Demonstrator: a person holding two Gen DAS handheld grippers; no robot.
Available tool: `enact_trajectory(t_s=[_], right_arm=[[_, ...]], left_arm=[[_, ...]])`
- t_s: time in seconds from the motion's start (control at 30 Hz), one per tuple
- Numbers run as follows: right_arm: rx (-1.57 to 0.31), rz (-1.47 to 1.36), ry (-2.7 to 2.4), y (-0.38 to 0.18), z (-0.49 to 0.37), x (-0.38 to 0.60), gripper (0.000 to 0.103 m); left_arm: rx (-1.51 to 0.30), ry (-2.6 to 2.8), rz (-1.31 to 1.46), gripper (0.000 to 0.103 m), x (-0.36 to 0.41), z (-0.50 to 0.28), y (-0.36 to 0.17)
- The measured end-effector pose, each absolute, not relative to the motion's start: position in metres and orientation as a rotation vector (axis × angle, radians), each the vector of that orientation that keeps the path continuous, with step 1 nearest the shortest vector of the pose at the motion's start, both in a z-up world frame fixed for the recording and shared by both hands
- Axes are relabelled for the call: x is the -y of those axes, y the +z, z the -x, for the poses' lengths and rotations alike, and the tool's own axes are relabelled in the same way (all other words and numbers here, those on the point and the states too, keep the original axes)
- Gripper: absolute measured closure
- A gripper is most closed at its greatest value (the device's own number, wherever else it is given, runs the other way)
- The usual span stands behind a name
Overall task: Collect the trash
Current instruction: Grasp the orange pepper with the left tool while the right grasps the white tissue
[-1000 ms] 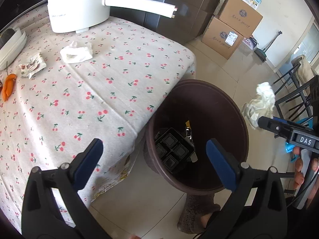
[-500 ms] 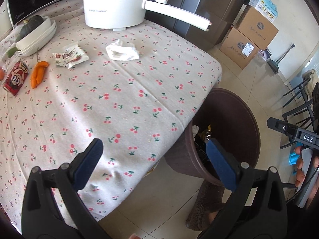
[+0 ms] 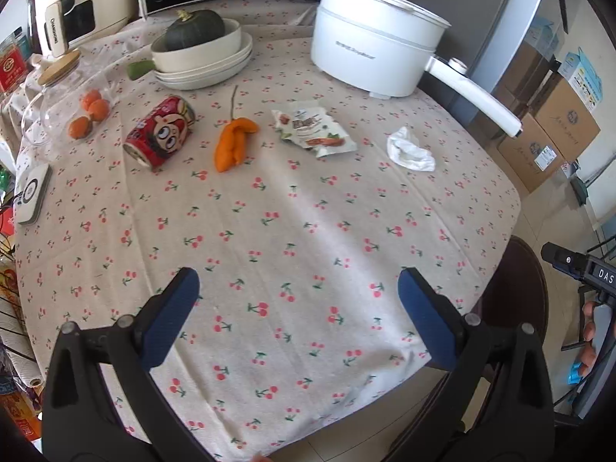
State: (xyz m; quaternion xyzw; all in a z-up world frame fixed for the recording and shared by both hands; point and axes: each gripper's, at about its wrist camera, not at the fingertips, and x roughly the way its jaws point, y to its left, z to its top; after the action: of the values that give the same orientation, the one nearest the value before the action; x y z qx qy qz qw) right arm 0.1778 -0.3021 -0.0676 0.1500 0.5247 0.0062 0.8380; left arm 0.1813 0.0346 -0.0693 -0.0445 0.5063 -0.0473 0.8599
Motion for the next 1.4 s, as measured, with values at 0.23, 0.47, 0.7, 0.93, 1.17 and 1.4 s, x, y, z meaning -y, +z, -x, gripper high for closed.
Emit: enact_trajectory(t_s=[0.23,0.47,0.7,0.93,1.17,1.4], right_arm=[[-1.127,-0.259,0.044,-0.081,-0.225,0.24,0.018],[-1.14,-0.221,0.115,-0.109,-0.265,0.191,0.018],[-1.098,-0.154,0.08,-0.135,-0.3,0.178,0.018],[-0.991,-0.045,0.095,-0.142,-0.324,0.166,0.018],[-0.927,-0.026,0.109,-0.144,-0.336,0.162,0.029],[-0.924,-0.047,0.213,-0.137,-0.331,0.159,0.088]], left_arm=[[-1.083,-0.023,0.17,0.001,-0.085,-0.187,-0.082],[-1.064,0.0,0.263,0.001,-0.12,-0.201,-0.097],[-1.03,-0.06,0.2,0.001,-0.106,-0.241,-0.124],[-0.964,-0.078,0.175,0.015,-0.093,-0.283,-0.147],[-0.894,-0.092,0.217,0.024,-0.089,-0.302,-0.146],[-0.927,-0.103,0.183,0.081,-0.085,-0.3,-0.143]])
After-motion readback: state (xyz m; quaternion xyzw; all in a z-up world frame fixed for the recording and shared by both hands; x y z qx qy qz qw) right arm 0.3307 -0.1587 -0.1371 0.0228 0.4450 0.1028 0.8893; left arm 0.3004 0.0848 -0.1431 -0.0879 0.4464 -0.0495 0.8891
